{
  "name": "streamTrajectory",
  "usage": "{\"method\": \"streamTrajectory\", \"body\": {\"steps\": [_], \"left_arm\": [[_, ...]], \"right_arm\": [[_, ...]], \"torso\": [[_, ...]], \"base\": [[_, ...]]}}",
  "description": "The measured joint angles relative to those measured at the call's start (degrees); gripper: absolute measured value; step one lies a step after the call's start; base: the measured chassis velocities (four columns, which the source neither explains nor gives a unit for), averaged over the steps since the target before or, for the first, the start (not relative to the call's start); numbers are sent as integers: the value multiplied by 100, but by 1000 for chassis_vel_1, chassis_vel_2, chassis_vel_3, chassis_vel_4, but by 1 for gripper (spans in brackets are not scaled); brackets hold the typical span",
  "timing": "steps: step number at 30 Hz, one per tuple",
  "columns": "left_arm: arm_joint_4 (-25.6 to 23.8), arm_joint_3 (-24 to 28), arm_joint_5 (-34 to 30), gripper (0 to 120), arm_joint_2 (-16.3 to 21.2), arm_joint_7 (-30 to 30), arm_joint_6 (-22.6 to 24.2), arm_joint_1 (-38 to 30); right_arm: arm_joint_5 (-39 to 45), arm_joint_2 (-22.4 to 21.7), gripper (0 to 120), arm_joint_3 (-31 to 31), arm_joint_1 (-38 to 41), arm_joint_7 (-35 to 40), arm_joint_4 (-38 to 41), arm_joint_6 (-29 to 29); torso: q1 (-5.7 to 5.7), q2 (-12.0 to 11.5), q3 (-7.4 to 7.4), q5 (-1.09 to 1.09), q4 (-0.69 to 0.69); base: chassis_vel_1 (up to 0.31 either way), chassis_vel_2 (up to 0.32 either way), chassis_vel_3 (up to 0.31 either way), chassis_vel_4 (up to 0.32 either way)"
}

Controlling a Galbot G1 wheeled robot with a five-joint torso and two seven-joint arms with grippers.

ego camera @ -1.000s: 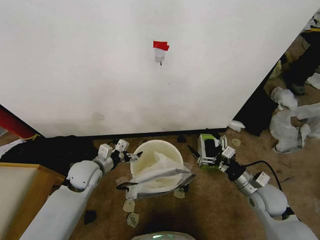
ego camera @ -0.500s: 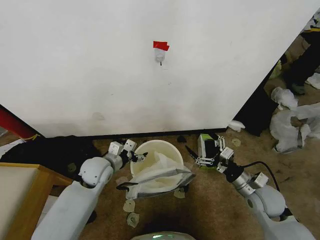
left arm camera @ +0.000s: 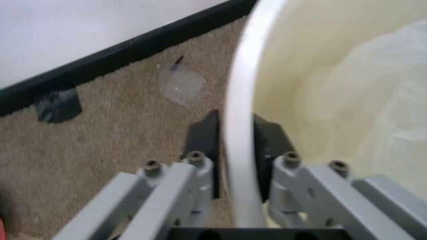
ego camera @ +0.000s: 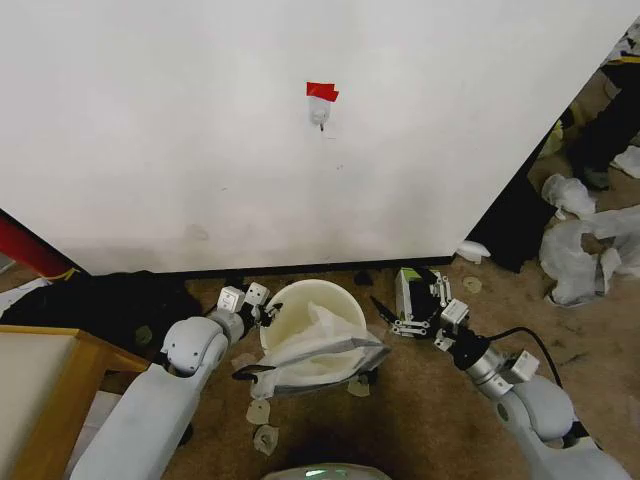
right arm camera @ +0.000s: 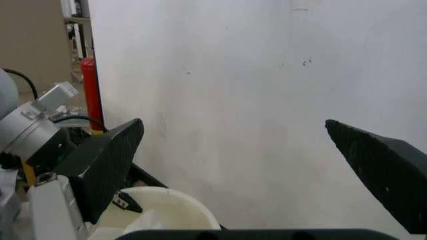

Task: Place the garbage bag over the trash bin.

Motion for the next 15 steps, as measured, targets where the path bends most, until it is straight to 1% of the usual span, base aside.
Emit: {"method": "streamTrajectory", "body": {"steps": [1, 2, 4, 6, 10, 12, 14, 15], "left_arm": [[-43, -52, -92, 7, -44, -90, 5, 89], [-77, -84, -168, 6, -72, -166, 5, 151], [-174, -176, -360, 5, -103, -342, 3, 318], [-194, -193, -394, 5, -103, -369, 3, 347], [-669, -476, -1095, 5, -68, -908, 16, 691], [-735, -507, -1213, 5, -74, -1017, 16, 711], [-924, -574, -1634, 5, -93, -1487, 15, 778], [-1059, -605, -2011, 5, -99, -1968, 14, 854]], "right_arm": [[-20, 16, 100, -16, 10, -7, -11, -1], [-35, 28, 100, -28, 15, -14, -23, -1], [-59, 43, 100, -38, 19, -34, -40, 1], [-63, 45, 100, -39, 18, -40, -44, 2], [-67, 52, 100, -32, -10, -73, -81, 48], [-66, 53, 100, -31, -10, -76, -89, 56], [-66, 55, 100, -30, -6, -81, -112, 70], [-65, 55, 100, -34, 9, -83, -124, 75]], "torso": [[0, 0, 0, -1, 0], [0, 0, 0, -1, -1], [0, 0, -1, -1, -2], [0, 0, -1, -1, -1], [0, 0, -1, 0, 2], [0, 0, -1, 0, 1], [0, 0, -1, 0, -1], [0, 0, -1, 0, -1]], "base": [[0, 0, 0, 0], [0, 0, 0, 0], [0, 0, 0, 0], [0, 0, 0, 0], [0, 0, 0, 0], [0, 0, 0, 0], [0, 0, 0, 0], [0, 0, 0, 0]]}}
